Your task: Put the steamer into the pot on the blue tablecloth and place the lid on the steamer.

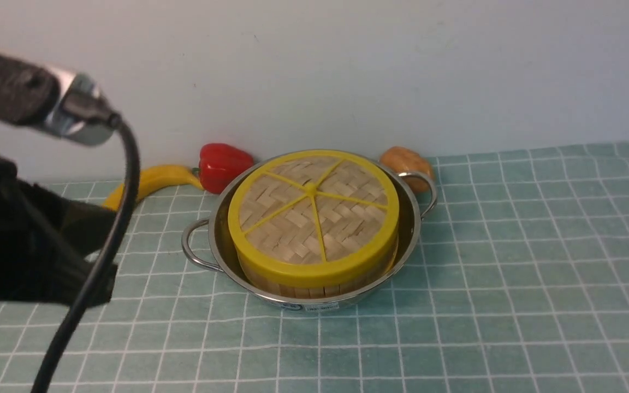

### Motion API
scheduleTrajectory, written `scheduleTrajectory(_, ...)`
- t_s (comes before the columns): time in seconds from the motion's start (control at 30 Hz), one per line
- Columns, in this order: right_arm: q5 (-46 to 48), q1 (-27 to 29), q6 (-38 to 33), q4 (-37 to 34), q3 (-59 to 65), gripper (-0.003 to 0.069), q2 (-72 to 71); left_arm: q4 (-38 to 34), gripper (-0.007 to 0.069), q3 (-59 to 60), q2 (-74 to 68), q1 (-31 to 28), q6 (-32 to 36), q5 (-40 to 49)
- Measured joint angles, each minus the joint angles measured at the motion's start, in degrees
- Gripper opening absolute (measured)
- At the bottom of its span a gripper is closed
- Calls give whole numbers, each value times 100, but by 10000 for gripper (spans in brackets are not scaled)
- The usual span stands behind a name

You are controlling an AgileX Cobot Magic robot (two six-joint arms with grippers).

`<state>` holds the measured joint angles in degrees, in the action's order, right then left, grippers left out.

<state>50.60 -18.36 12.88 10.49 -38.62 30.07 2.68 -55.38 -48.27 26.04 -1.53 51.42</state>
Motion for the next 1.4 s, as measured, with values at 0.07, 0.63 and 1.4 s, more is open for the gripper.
scheduleTrajectory(0.07,34,0,104,-99,0,-8,0,-53,-22,342,299,0,-1,-163)
scheduleTrajectory(0.63,34,0,190,-1566,6,25,0,-322,10,550,722,0,-53,-40)
scheduleTrajectory(1.4,49,0,190,-2065,6,107,0,909,41,5054,4727,-2544,-229,-3199)
